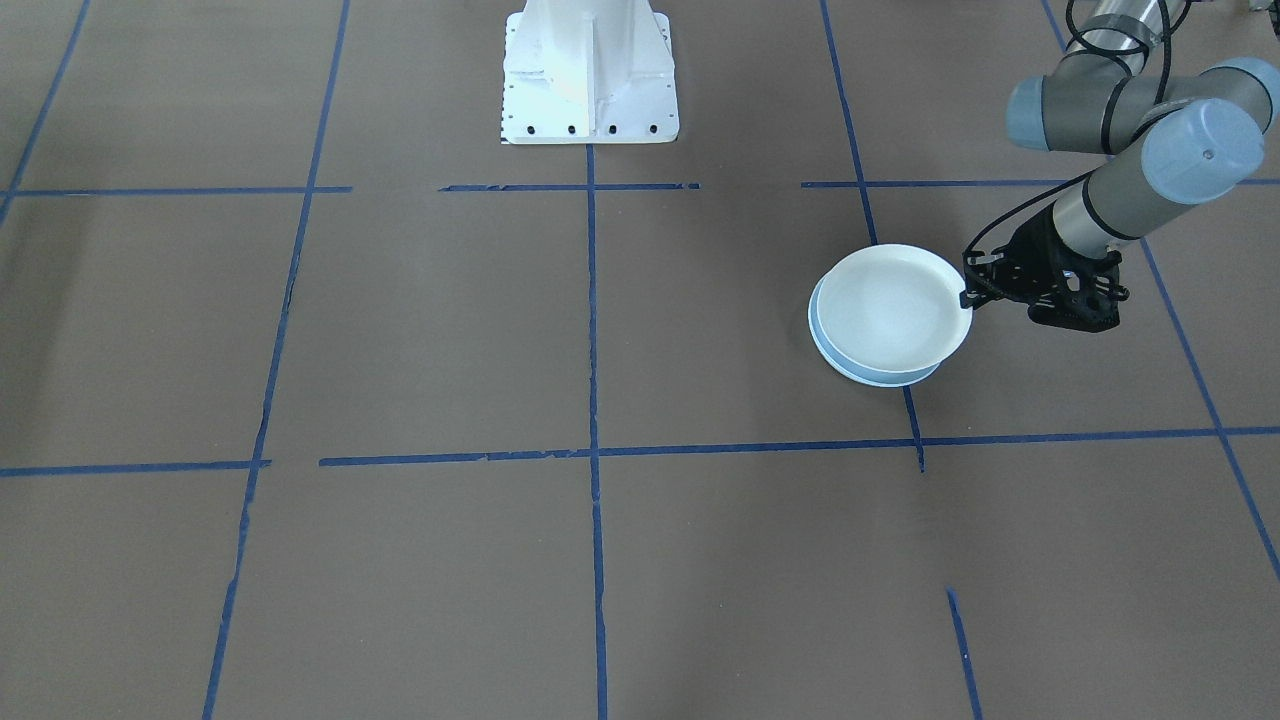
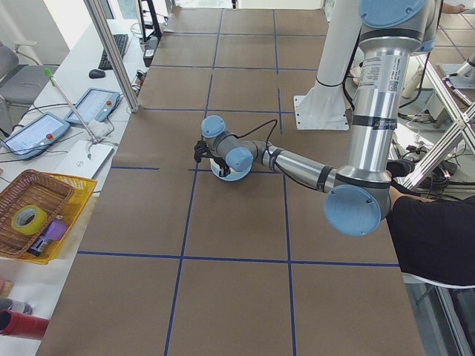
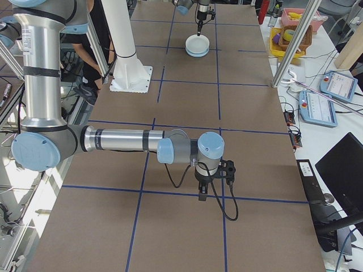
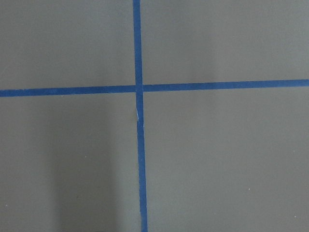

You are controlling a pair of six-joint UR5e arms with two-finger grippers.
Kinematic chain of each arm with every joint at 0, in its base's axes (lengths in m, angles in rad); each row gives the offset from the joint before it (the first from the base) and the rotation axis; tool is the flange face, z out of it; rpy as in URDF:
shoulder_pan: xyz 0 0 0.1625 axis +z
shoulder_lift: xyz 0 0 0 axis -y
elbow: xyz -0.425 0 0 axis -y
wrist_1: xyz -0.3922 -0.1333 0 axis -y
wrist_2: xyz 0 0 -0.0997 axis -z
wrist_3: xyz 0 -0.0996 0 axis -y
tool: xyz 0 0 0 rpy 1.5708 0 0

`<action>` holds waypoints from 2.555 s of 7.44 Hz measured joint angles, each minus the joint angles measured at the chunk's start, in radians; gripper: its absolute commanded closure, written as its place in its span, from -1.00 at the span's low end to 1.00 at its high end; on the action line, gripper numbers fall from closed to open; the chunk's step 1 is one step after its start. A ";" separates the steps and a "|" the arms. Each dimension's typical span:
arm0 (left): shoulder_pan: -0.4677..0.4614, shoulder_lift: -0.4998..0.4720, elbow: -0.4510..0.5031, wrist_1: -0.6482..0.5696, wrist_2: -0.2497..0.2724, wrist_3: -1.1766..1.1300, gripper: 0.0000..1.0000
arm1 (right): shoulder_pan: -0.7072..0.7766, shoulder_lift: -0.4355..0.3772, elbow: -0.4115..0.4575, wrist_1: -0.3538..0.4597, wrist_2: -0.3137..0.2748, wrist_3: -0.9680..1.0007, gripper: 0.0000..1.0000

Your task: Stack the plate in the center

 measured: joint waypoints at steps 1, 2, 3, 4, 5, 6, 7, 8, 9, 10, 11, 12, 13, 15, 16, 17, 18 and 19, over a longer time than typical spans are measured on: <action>-0.004 0.000 -0.006 0.000 -0.003 -0.001 -1.00 | 0.000 0.000 0.000 0.000 0.000 0.000 -1.00; -0.019 -0.003 -0.013 0.002 -0.007 0.000 -1.00 | 0.000 0.000 -0.001 0.000 0.000 0.000 -1.00; -0.042 -0.008 -0.020 0.003 -0.005 0.002 -1.00 | 0.000 0.000 -0.001 0.000 0.000 0.000 -1.00; -0.068 -0.013 -0.024 0.003 0.009 0.009 -1.00 | 0.000 0.000 0.000 0.000 0.000 0.000 -1.00; -0.096 -0.015 -0.028 0.003 0.038 0.035 -1.00 | 0.000 0.000 0.000 0.000 0.000 0.000 -1.00; -0.133 -0.015 -0.031 0.006 0.077 0.099 -1.00 | 0.000 0.000 0.000 0.000 0.000 0.000 -1.00; -0.176 -0.013 -0.029 0.012 0.108 0.179 -1.00 | 0.000 0.000 0.000 0.000 -0.001 0.000 -1.00; -0.229 -0.008 -0.023 0.027 0.122 0.255 -1.00 | 0.000 0.000 0.000 0.000 -0.001 0.000 -1.00; -0.278 -0.004 -0.021 0.077 0.128 0.312 -1.00 | 0.000 0.000 0.001 0.000 0.000 0.000 -1.00; -0.326 -0.003 -0.019 0.157 0.132 0.371 -1.00 | 0.000 0.000 0.001 0.000 0.000 0.000 -1.00; -0.385 0.000 -0.012 0.238 0.133 0.477 -1.00 | 0.000 0.000 0.000 0.000 0.000 0.000 -1.00; -0.447 0.009 0.001 0.312 0.132 0.615 -1.00 | 0.000 0.000 0.000 0.000 0.000 0.000 -1.00; -0.506 0.027 0.024 0.360 0.128 0.749 -1.00 | 0.000 0.000 0.000 0.000 0.000 0.000 -1.00; -0.597 0.068 0.113 0.382 0.117 0.932 -1.00 | 0.000 0.000 -0.001 0.000 -0.001 0.000 -1.00; -0.613 0.076 0.159 0.381 0.105 0.964 -1.00 | 0.000 0.000 -0.001 0.000 -0.001 0.000 -1.00; -0.621 0.080 0.190 0.381 0.091 0.977 -1.00 | 0.000 0.000 -0.001 0.000 -0.001 0.000 -1.00; -0.625 0.081 0.202 0.381 0.083 0.981 -1.00 | 0.000 0.000 -0.001 0.000 -0.001 0.000 -1.00; -0.628 0.081 0.206 0.383 0.073 0.981 -1.00 | 0.000 0.000 -0.001 0.000 0.000 0.000 -1.00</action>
